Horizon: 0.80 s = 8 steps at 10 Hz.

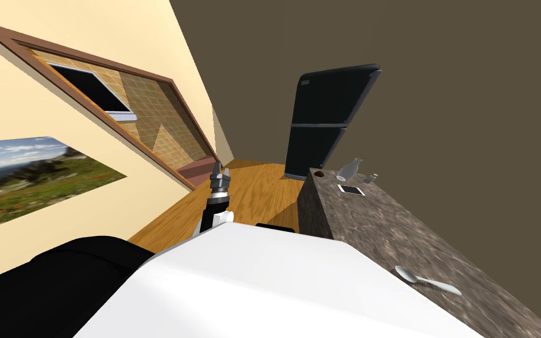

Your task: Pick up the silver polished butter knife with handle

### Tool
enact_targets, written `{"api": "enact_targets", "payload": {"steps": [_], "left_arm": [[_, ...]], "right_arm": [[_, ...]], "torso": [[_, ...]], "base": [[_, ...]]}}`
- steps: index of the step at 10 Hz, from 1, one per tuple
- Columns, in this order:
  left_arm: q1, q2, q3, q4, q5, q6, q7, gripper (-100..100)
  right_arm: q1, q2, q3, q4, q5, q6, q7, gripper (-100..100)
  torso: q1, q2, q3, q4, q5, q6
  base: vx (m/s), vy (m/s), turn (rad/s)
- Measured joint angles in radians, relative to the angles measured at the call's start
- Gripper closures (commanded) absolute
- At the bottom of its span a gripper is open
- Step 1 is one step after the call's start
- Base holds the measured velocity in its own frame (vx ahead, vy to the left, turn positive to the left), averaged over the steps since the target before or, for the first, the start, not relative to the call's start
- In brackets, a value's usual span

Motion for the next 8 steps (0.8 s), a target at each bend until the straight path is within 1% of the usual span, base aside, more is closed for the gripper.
{"api": "enact_targets", "payload": {"steps": [2,3,4,7,8], "left_arm": [[0.0,0.0,0.0,0.0,0.0,0.0,0.0,0],[0.0,0.0,0.0,0.0,0.0,0.0,0.0,0],[0.0,0.0,0.0,0.0,0.0,0.0,0.0,0],[0.0,0.0,0.0,0.0,0.0,0.0,0.0,0],[0.0,0.0,0.0,0.0,0.0,0.0,0.0,0]], "right_arm": [[0.002,0.0,0.0,0.002,0.0,0.005,0.0,100],[0.002,0.0,0.0,0.002,0.0,0.004,0.0,0],[0.002,0.0,0.0,0.002,0.0,0.004,0.0,100],[0.042,-0.01,-0.013,-0.06,-0.007,0.014,-0.009,100],[0.044,-0.011,-0.014,-0.062,-0.007,0.014,-0.01,0]], "torso": [[0.0,0.002,0.002,0.002,0.0,-0.001],[0.0,0.003,0.002,0.002,0.0,-0.001],[0.0,0.003,0.002,0.002,0.0,-0.001],[0.002,0.002,0.002,0.002,0.0,0.0],[0.001,0.002,0.002,0.002,0.0,0.0]], "base": [[0.0,0.0,0.0],[0.0,0.0,0.0],[-0.001,0.012,-0.011],[0.001,0.019,-0.016],[0.0,0.0,0.0]]}}
